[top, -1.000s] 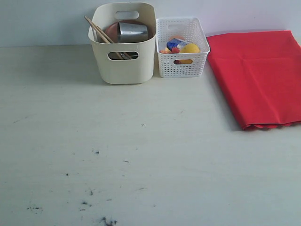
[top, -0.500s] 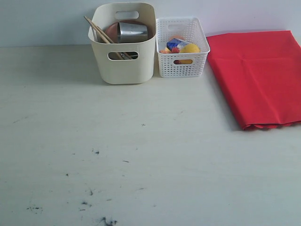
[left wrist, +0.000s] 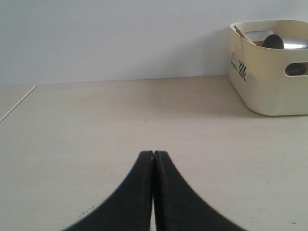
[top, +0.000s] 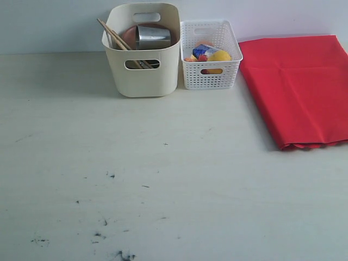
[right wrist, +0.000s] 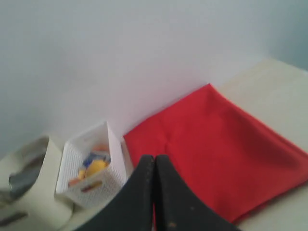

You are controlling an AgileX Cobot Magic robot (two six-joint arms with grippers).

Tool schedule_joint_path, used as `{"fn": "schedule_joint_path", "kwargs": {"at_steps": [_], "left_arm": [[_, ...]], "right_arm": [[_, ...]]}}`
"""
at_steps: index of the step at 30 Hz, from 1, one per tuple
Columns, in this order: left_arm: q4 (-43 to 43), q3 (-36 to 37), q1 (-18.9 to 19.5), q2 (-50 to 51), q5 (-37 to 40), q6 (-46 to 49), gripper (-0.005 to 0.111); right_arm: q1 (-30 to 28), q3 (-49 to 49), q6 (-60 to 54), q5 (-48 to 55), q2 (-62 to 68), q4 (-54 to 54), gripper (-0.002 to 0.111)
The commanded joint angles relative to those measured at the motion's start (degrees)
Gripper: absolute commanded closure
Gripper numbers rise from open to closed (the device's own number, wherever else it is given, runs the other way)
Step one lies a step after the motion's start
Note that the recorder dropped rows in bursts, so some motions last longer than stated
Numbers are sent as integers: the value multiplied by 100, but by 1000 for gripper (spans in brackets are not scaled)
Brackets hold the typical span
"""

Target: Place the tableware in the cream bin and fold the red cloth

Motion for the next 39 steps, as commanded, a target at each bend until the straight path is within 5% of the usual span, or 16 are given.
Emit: {"fn": "schedule_joint_path", "kwargs": {"at_steps": [1, 15, 33, 39], "left_arm": [[-61, 12, 25, -30, 5, 26, 104], [-61, 12, 25, -30, 5, 26, 104], [-61, 12, 25, -30, 5, 26, 104], [-61, 12, 15, -30, 5, 26, 104]], "right_arm": [[-6, 934, -2458, -167, -432, 1640, 108], [-6, 3207, -2448, -1711, -2266, 991, 108], [-6, 3224, -1905, -1413, -2393, 539, 108], [522, 3224, -2070, -1167, -2522, 475, 108]]}}
